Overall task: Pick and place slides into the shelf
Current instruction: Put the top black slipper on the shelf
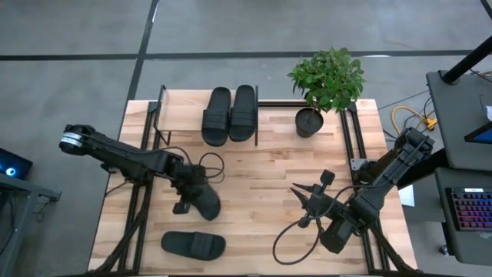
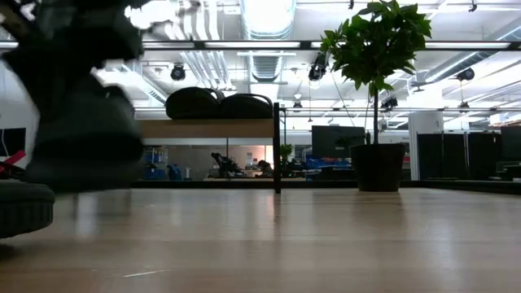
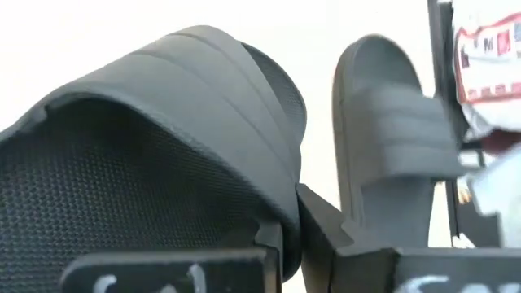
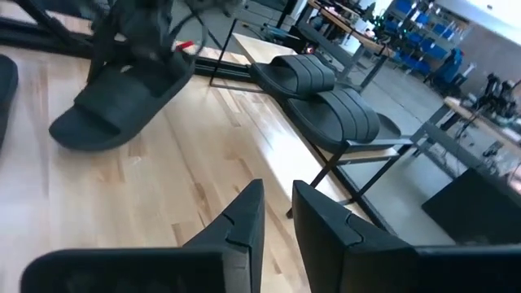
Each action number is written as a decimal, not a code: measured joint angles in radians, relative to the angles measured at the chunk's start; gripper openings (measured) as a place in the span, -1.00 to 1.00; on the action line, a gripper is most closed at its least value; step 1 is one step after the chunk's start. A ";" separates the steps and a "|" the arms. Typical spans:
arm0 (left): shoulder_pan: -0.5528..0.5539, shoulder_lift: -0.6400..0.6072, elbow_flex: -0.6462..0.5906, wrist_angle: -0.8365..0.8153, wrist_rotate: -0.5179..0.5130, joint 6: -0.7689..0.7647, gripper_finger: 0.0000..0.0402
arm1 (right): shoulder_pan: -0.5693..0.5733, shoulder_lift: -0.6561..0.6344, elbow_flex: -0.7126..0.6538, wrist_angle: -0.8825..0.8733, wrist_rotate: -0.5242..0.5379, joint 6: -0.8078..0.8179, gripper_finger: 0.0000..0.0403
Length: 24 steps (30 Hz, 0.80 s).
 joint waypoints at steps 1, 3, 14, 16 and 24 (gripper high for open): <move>0.000 -0.020 0.008 0.001 -0.020 0.000 -0.99 | 0.000 0.000 0.000 0.001 0.000 -0.018 -0.71; 0.000 -0.068 0.017 0.009 -0.069 0.000 -1.00 | 0.000 0.000 0.000 0.003 0.000 -0.051 -0.71; -0.002 -0.304 -0.018 0.365 -0.261 -0.247 -1.00 | 0.000 0.000 0.000 0.319 -0.008 -0.543 -0.71; -0.002 -0.312 -0.019 0.391 -0.280 -0.285 -1.00 | 0.000 0.000 0.000 0.420 -0.018 -0.752 -0.71; -0.002 -0.282 -0.019 0.463 -0.272 -0.341 -1.00 | -0.052 0.005 0.000 0.632 -0.230 -1.385 -0.63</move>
